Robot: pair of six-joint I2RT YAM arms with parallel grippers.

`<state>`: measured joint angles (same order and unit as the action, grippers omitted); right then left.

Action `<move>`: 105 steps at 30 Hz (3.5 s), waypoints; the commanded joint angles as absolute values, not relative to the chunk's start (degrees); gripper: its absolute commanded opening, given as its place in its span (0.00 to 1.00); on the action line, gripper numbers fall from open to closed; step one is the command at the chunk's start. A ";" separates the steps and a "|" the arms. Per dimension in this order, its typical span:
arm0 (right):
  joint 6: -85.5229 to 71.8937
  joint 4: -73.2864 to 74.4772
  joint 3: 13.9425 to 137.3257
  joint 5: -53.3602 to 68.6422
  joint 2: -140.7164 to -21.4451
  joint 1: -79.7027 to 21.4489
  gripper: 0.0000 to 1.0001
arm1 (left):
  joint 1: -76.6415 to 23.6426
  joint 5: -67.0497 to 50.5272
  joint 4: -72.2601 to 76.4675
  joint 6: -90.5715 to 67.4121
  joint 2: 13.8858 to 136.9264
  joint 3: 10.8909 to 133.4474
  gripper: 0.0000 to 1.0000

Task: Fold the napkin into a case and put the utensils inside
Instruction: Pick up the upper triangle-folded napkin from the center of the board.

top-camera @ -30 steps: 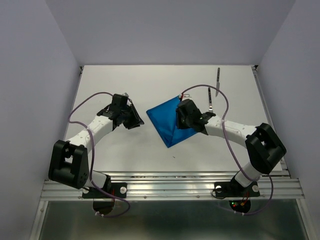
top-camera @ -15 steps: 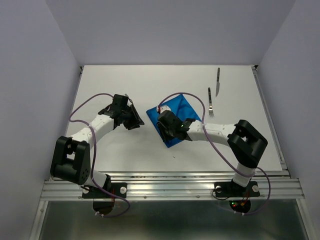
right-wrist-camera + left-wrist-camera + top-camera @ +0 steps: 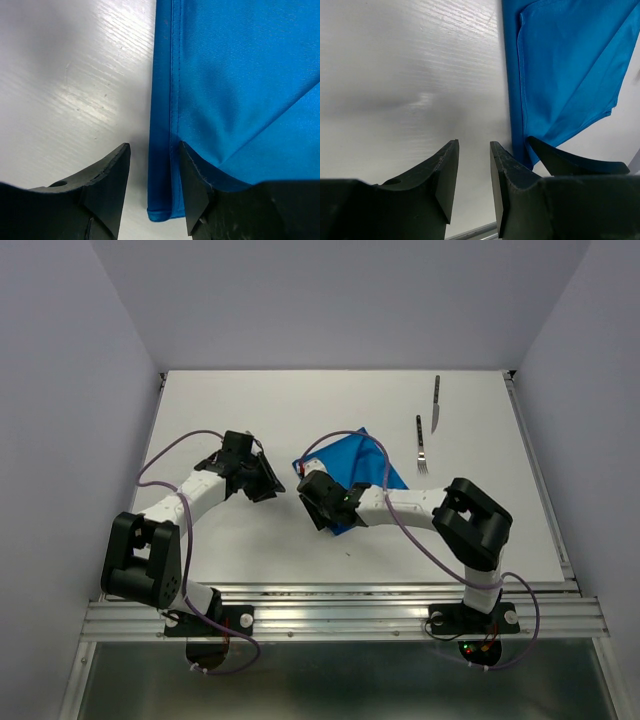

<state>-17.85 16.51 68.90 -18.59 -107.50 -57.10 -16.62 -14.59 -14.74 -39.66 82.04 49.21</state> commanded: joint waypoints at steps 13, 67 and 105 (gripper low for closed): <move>-17.05 15.73 70.93 -25.66 -110.30 -58.01 0.44 | -15.64 -15.82 -13.18 -39.02 81.04 47.64 0.42; -18.20 9.84 65.04 -16.17 -99.67 -58.01 0.35 | -16.17 -24.17 7.39 -47.28 97.04 47.03 0.17; -15.82 13.27 72.77 -42.19 -112.33 -69.87 0.22 | -16.52 -23.20 3.08 -49.66 91.94 45.70 0.00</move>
<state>-15.51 13.58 70.08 -38.52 -112.25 -69.45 -16.19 -23.24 4.16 -49.91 95.13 45.63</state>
